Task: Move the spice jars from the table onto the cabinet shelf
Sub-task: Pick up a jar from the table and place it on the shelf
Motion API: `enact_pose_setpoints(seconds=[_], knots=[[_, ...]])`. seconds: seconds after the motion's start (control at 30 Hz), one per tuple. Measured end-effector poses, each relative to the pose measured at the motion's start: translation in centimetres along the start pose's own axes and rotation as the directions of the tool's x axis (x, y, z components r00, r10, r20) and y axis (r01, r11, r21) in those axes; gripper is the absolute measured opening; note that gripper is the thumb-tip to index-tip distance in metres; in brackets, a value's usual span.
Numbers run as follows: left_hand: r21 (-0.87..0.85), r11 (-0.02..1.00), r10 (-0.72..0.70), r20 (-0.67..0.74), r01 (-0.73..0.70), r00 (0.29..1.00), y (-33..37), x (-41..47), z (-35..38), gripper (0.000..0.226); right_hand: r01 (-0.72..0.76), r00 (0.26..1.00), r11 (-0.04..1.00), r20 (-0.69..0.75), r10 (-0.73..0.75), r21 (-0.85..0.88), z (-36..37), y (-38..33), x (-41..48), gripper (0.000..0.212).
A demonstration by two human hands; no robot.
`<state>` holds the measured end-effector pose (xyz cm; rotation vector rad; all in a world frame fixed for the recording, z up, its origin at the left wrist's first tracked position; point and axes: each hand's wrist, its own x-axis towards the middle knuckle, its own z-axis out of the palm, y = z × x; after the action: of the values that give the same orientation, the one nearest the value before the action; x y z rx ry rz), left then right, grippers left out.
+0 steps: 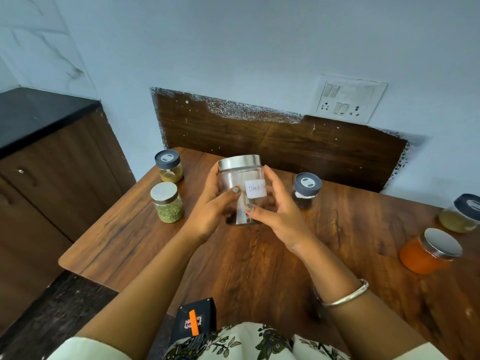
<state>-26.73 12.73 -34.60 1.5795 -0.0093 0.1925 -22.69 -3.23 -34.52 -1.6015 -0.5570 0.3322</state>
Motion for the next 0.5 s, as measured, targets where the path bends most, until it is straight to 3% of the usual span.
enact_pose_setpoints(seconds=[0.13, 0.37, 0.5], knots=[[-0.011, 1.0, -0.016, 0.054, 0.016, 0.998, 0.2, -0.9, 0.1, 0.067, -0.024, 0.997, 0.992, 0.082, 0.014, 0.123, -0.1, -0.2, -0.5, 0.09], [0.188, 0.982, -0.019, 0.153, -0.01, 0.988, 0.7, -1.8, 0.0, 0.078, -0.005, 1.0, 0.988, -0.006, 0.006, 0.157, 0.6, -0.4, -1.2, 0.116], [0.143, 0.989, -0.069, 0.246, 0.034, 0.967, 1.0, -2.4, -1.1, 0.093, -0.004, 0.99, 1.0, 0.143, 0.0, 0.026, -0.2, -0.8, -1.3, 0.124]])
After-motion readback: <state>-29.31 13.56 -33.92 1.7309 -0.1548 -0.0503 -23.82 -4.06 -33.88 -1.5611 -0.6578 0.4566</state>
